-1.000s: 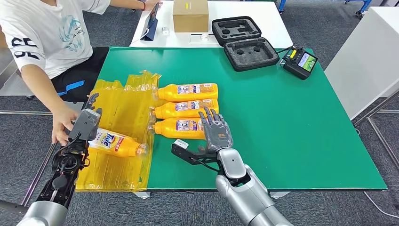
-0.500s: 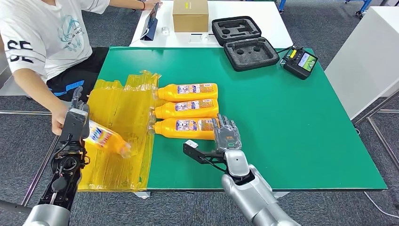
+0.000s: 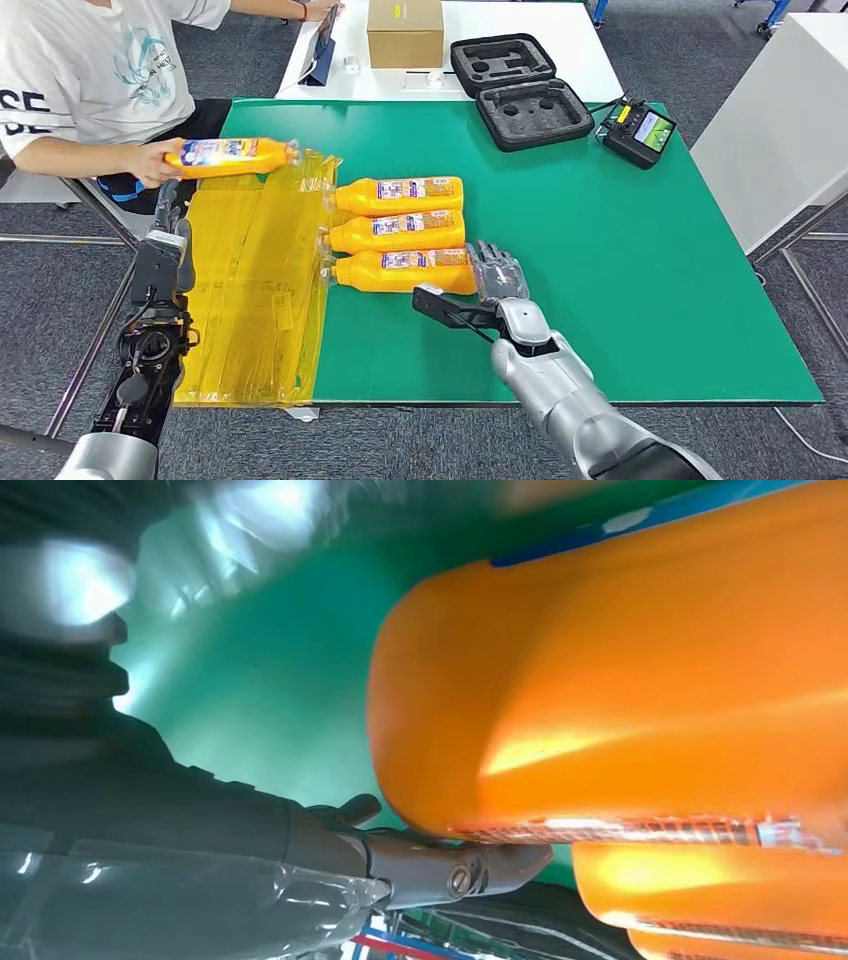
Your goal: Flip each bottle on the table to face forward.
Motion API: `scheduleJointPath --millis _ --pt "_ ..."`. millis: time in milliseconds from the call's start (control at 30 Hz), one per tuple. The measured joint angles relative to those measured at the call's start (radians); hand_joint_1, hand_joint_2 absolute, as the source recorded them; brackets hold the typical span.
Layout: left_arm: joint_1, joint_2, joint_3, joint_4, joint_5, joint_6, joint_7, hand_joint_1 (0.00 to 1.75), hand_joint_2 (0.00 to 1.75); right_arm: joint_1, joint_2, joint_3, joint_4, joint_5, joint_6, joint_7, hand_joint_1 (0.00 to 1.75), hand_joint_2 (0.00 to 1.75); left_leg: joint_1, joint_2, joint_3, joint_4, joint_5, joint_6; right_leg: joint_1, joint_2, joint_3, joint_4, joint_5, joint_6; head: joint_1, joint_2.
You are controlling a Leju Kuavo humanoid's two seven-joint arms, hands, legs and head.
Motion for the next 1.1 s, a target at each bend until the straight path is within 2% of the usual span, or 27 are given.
scheduleJointPath --millis 167,433,700,1100 --pt "-0.006 -0.005 -0.001 0.010 0.011 0.000 -0.003 0.00 0.00 -0.024 0.009 0.000 0.034 0.004 -0.037 -0.036 0.00 1.75 0.000 0.000 0.000 0.000 0.000 0.000 0.000 0.000 0.000 0.000 0.000 0.000 0.000 0.000" --pt "-0.015 -0.010 -0.005 0.028 0.021 0.000 -0.012 0.00 0.00 -0.064 0.033 0.000 0.060 0.010 -0.035 -0.060 0.00 1.75 0.000 0.000 0.000 0.000 0.000 0.000 0.000 0.000 0.000 0.000 0.000 0.000 0.000 0.000" --pt "-0.020 -0.010 -0.005 0.046 0.043 0.002 -0.020 0.00 0.00 -0.089 0.079 0.000 0.081 -0.034 0.030 -0.132 0.00 1.75 0.000 0.000 -0.001 0.000 0.000 0.000 0.000 0.000 -0.001 0.000 0.000 0.000 0.000 0.000" --pt "-0.020 -0.010 -0.001 0.064 0.054 0.000 -0.023 0.00 0.00 -0.099 0.097 0.000 0.118 -0.075 0.081 -0.152 0.00 1.75 0.000 0.000 -0.001 0.000 0.000 0.000 0.000 0.000 -0.001 0.000 0.000 0.000 0.000 0.000"
